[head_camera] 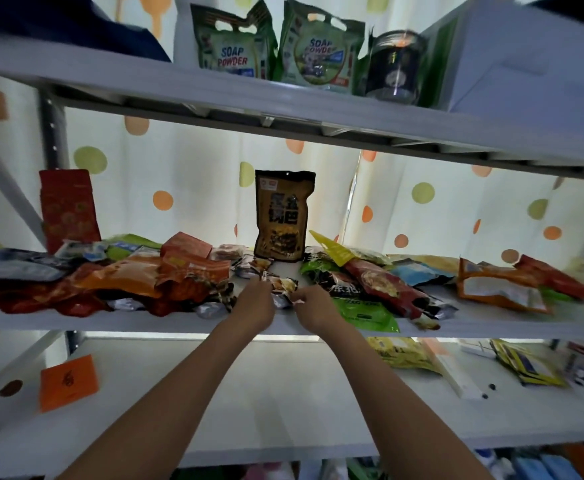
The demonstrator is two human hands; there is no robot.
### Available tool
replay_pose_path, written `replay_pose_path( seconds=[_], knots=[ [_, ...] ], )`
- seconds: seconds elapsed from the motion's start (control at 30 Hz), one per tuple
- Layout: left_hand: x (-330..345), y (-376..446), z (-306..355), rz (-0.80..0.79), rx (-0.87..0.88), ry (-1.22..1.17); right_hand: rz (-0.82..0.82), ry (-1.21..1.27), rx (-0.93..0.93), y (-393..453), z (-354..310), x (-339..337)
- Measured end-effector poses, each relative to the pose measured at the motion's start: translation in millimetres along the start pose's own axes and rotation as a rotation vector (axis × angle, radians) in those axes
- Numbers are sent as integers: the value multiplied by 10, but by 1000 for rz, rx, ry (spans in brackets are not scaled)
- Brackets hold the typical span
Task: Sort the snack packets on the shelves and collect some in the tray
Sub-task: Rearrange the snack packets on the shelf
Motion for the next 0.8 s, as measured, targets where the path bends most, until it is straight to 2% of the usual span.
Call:
replay_pose_path(
  seconds=[0.1, 0.2, 0.3, 0.4, 0.8],
  knots=[
    [53, 7, 61, 21, 51, 67, 36, -7, -48, -50, -12, -88],
    [74, -19, 220, 43, 207, 48, 82, 0, -126, -123, -63, -200],
    [93, -77, 367, 52, 327, 36, 162, -4, -130, -194, -55, -368],
    [137, -113, 410, 23, 349, 58, 211, -38, -127, -194, 50, -443],
    [-192, -134, 253, 34, 384, 68, 189, -180, -172, -141, 18, -389]
  ],
)
Point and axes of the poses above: each hand's wrist, its own y-axis towards the middle knuckle, its own x-axis out of the palm, z = x × y, the point moved 8 cm from there along y, towards the middle knuckle, and after that the axes turned 6 degrees about x, right-handed, at the moved point
